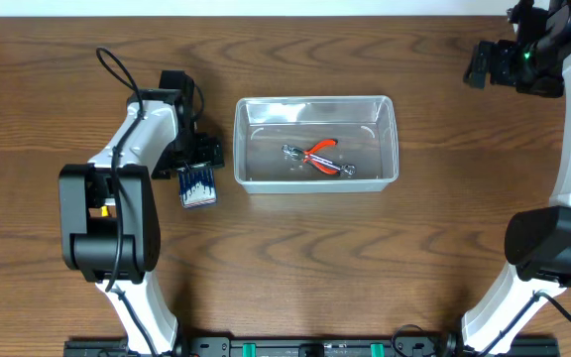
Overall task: Pack container
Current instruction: 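Lower left gripper onto the blue screwdriver set case and grasp it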
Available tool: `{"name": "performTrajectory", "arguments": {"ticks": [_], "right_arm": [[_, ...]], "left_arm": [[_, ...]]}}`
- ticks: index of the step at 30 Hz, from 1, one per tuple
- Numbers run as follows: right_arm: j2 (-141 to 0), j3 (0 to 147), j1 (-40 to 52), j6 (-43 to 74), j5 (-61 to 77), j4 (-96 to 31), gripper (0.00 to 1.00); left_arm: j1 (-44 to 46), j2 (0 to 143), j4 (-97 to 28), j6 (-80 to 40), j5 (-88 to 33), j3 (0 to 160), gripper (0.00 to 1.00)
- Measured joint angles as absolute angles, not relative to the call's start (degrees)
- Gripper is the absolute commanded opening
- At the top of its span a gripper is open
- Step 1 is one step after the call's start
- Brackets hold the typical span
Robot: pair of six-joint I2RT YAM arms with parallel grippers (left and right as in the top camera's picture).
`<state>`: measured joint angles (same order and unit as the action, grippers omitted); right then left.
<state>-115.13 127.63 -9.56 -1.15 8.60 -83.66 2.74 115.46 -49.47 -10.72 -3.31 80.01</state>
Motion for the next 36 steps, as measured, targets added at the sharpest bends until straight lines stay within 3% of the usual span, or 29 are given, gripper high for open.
{"name": "performTrajectory", "arguments": {"ticks": [36], "right_arm": [[-115.13, 127.63, -9.56, -2.42, 9.21, -83.64, 0.99]], "left_arm": [[2.79, 116.22, -47.57, -10.74, -3.92, 76.82, 0.99]]}}
